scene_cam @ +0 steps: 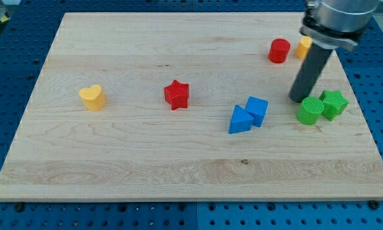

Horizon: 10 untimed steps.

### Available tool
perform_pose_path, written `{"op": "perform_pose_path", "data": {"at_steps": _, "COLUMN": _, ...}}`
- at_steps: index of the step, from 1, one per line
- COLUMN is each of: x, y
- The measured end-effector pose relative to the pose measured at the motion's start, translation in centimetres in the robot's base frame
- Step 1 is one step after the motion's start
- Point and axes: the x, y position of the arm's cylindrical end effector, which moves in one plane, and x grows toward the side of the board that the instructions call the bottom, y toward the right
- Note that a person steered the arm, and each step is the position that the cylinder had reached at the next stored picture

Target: Point your arm at red star

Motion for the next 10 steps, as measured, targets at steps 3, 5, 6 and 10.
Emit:
{"op": "perform_pose_path", "data": {"at_steps": 3, "x": -0.3, "y": -12.8}}
{"op": "perform_pose_path", "data": {"at_steps": 5, "x": 1.3, "y": -14.8}}
{"op": "perform_pose_path", "data": {"at_steps": 6, "x": 4.1, "y": -15.3}}
{"op": "perform_pose_path", "data": {"at_steps": 10, "x": -2.7, "y": -24.7}}
